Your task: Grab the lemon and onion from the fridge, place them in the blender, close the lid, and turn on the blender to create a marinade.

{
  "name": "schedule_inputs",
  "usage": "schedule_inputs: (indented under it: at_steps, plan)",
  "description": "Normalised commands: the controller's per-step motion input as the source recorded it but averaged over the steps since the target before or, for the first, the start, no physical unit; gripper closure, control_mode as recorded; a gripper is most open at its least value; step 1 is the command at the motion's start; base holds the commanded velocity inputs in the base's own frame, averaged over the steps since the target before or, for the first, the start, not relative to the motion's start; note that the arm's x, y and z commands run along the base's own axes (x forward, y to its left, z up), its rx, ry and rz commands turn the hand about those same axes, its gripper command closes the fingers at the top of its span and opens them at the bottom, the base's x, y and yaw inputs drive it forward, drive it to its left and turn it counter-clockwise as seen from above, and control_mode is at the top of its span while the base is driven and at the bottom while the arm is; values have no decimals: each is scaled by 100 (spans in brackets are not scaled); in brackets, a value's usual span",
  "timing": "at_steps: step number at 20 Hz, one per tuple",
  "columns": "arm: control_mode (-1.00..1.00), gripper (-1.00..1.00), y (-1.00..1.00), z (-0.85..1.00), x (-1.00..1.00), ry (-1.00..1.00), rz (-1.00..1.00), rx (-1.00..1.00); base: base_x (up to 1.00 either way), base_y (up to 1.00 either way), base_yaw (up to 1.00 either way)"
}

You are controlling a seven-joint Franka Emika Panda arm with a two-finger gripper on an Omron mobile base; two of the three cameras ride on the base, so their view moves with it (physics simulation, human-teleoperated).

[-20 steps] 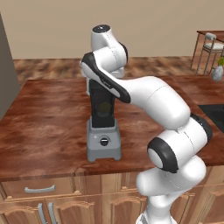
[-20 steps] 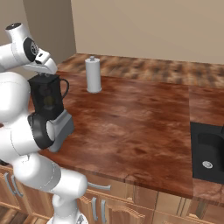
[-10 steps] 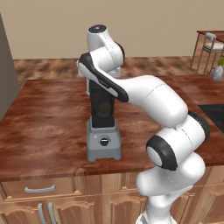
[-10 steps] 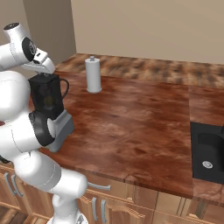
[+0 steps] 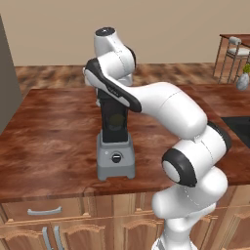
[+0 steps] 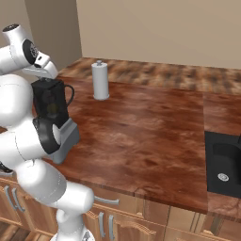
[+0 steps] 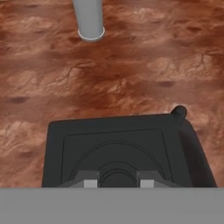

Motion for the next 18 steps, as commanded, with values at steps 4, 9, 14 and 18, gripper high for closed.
schedule_inputs:
  at_steps: [4,9,14,18]
  plan:
    - [-100,100,0,-20,-12,0,0,0,0,0,0]
    - [-100,100,0,-8,-22,0,0,0,0,0,0]
    - [-100,100,-2,-1,-29,0,0,0,0,0,0]
    - [-100,100,-10,-3,-11,0,0,0,0,0,0]
